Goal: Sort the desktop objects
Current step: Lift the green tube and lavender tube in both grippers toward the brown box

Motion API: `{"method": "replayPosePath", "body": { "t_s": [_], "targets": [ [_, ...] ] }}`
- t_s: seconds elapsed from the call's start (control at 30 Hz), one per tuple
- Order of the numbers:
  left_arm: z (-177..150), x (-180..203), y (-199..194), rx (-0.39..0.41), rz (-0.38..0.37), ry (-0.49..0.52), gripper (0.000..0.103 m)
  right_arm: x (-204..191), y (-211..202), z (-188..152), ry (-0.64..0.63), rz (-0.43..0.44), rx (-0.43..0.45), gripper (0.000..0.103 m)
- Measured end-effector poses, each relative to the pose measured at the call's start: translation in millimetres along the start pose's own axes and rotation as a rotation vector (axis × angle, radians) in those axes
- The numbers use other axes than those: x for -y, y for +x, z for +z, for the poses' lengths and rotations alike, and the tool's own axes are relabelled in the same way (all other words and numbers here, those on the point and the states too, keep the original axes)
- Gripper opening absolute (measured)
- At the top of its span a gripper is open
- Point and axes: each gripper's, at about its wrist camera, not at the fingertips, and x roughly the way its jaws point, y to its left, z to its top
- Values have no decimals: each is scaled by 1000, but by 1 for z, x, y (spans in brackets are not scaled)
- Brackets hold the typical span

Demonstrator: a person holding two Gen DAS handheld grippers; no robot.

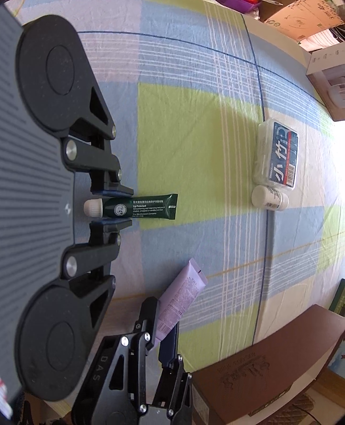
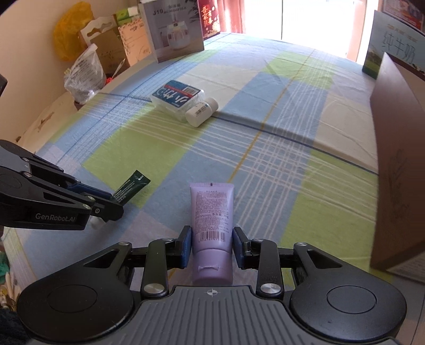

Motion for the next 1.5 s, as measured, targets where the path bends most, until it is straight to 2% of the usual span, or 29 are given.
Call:
{"method": "replayPosePath", "body": {
  "t_s": [0.5,0.87,1.13,1.5],
  "targets": [
    [14,40,-51,121,-71,43,12,12,-71,-5,68,6,133,29],
    [32,91,-83,196,-155,122,12,40,-129,-16,131,-38,232,29],
    [51,134,-91,228,-228,173,12,81,-171,-23,204,-115,302,29],
    [88,204,-84,255,-284,236,12,157,-204,-21,268,-212,361,29]
  ]
}}
